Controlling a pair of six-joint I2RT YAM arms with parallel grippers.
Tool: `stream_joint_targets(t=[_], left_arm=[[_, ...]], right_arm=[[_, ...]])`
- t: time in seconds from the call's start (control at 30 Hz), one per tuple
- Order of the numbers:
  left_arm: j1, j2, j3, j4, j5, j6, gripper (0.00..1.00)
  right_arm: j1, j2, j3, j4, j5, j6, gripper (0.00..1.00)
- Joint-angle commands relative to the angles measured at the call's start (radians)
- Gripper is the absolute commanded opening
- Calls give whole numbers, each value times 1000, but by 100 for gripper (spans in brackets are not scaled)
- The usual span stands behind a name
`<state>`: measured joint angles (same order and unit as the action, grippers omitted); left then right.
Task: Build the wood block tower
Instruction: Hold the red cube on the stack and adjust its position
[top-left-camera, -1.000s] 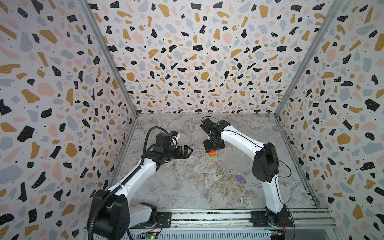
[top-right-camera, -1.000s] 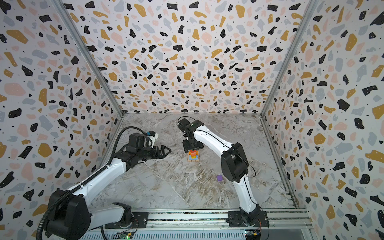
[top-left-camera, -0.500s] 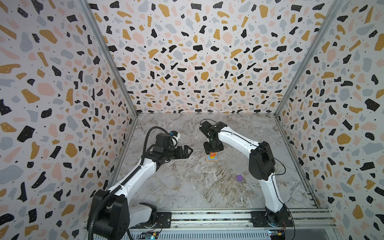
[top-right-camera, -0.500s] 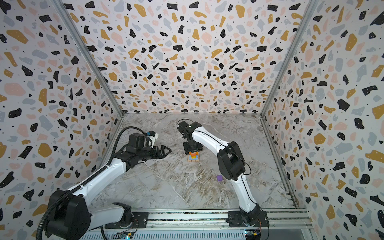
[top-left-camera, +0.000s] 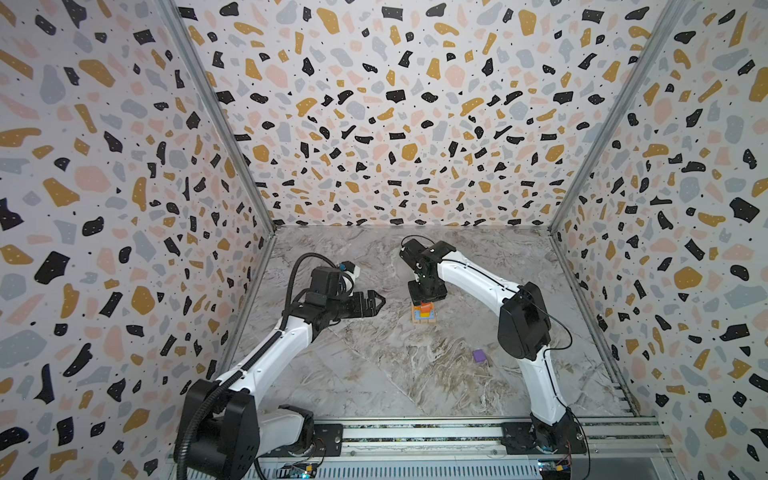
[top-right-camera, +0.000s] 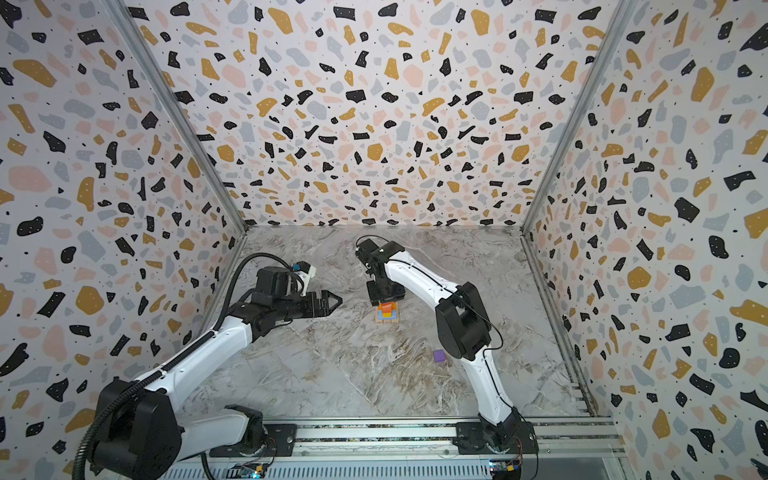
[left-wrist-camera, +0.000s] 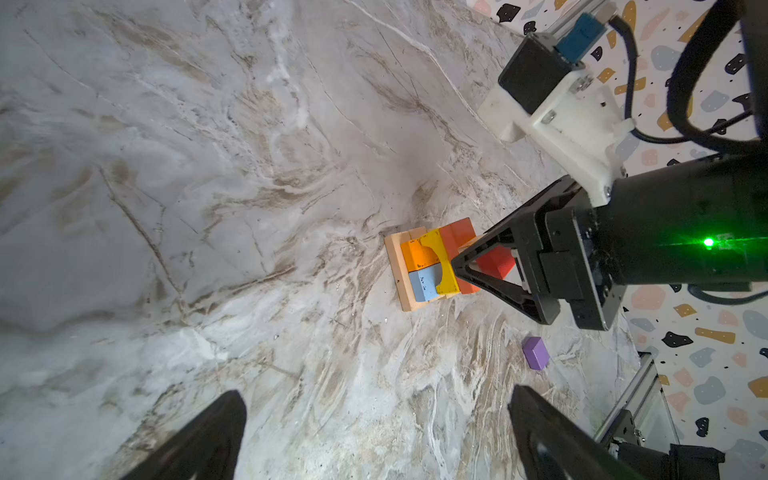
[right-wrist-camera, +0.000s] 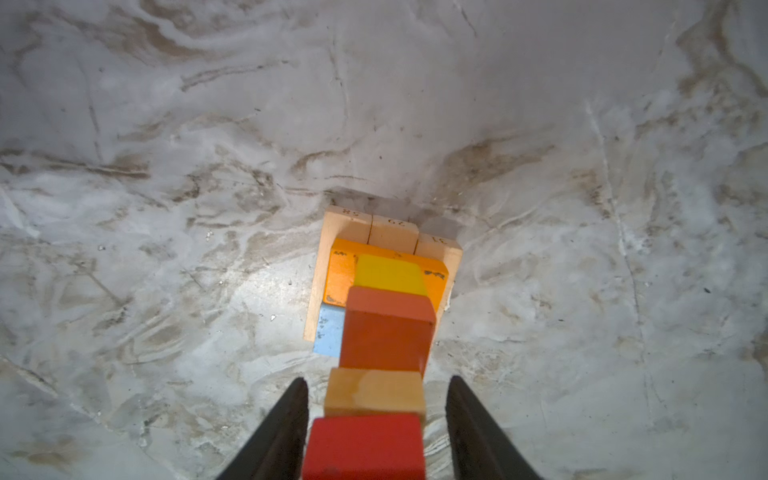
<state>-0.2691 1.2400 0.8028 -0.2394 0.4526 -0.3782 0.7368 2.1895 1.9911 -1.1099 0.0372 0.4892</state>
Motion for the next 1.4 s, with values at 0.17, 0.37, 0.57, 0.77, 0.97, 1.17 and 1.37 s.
stream_joint_targets(t=[0.17, 0.37, 0.57, 0.77, 0.97, 1.17, 1.37], left_arm=[[8, -21, -13, 29, 16, 0, 100], [8, -23, -14, 30, 16, 1, 100], [8, -22, -14, 30, 15, 0, 100], [9, -21, -14, 30, 16, 1, 100], [11, -20, -14, 31, 17, 0, 100], [11, -21, -14, 31, 18, -1, 100], [12, -21, -14, 31, 18, -1, 100]], right_arm=[[-4, 12, 34, -26, 1, 8, 53], [-3, 17, 35, -25, 0, 9, 49], [-4, 20, 37, -24, 0, 9, 44], [-4, 20, 38, -25, 3, 9, 41], [-4, 21, 38, -26, 6, 9, 38], [-3, 22, 40, -28, 10, 9, 37], [-4, 24, 44, -31, 13, 9, 35]])
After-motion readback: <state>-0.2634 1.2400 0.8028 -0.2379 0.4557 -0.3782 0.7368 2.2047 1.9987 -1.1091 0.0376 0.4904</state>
